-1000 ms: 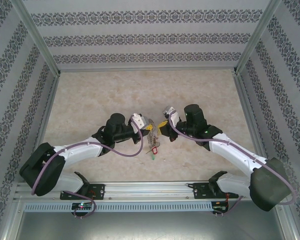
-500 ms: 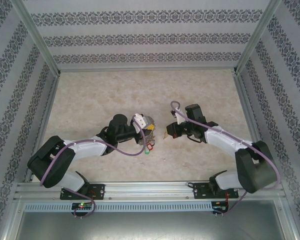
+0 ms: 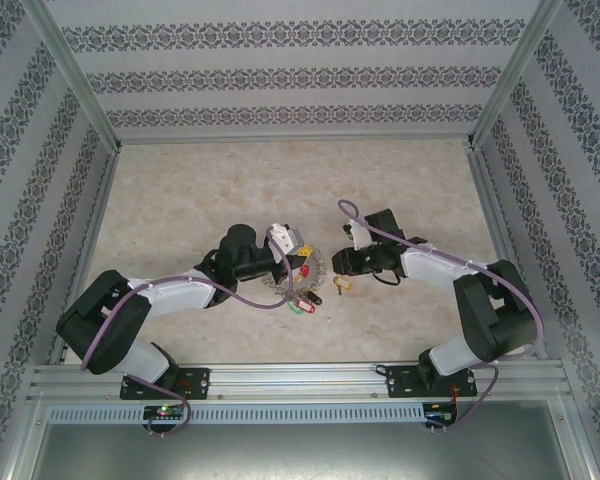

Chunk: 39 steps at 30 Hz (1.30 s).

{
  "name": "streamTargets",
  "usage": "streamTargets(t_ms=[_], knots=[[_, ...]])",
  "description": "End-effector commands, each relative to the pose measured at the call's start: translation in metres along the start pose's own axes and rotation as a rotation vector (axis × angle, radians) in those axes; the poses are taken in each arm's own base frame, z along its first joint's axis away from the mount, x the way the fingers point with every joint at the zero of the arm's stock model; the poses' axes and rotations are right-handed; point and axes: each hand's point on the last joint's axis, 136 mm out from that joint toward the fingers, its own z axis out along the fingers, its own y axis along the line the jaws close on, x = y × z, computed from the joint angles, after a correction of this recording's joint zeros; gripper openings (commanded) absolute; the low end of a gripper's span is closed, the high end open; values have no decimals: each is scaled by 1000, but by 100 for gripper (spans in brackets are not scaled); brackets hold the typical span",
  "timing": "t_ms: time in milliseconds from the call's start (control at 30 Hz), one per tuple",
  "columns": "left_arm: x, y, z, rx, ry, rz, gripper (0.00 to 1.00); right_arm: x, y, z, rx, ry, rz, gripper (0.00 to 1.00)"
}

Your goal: Put the keys on the keyring

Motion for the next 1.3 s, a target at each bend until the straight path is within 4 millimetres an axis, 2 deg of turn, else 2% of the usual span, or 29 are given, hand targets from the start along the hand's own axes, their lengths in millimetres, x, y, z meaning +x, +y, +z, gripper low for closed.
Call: streamTargets(t_ms=[0, 67, 133, 233, 333, 367, 533, 700, 767, 833, 900, 1000, 1067, 1167, 1267], knots=[[-14, -5, 4, 35, -41, 34, 0, -26, 30, -23, -74, -168, -231, 31], [-13, -5, 5, 38, -36, 34, 0, -26, 42, -31, -106, -219, -339, 31], [-10, -4, 4, 37, -23, 24, 0, -24, 46, -33, -121, -210, -363, 26], [-2, 2, 3, 4, 11, -7, 0, -19, 49, -24, -164, -146, -310, 24], [4, 10, -2, -45, 36, -38, 0, 6, 54, -7, -140, -39, -312, 27], [6, 13, -4, -69, 45, -49, 4, 14, 52, -1, -101, -18, -334, 29], [11, 18, -12, -112, 53, -82, 7, 35, 37, 14, 13, 21, -367, 25], [21, 21, -15, -139, 89, -128, 8, 37, 30, 22, 67, 7, -394, 17], [29, 26, -15, -164, 131, -185, 13, 37, 25, 27, 88, 31, -364, 16], [35, 32, -18, -197, 138, -269, 16, 32, 24, 31, 73, 24, -298, 21], [42, 43, -25, -261, 144, -398, 26, 19, 28, 30, 30, -6, -223, 26], [57, 53, -39, -325, 185, -622, 32, -10, 21, 23, 32, -20, -49, 30], [70, 58, -49, -389, 202, -777, 43, -24, 22, 23, -21, -17, 16, 31], [87, 55, -62, -445, 218, -957, 54, -38, 21, 30, -76, 19, 119, 34], [104, 45, -70, -470, 263, -1079, 59, -46, 24, 42, -121, 83, 159, 38]])
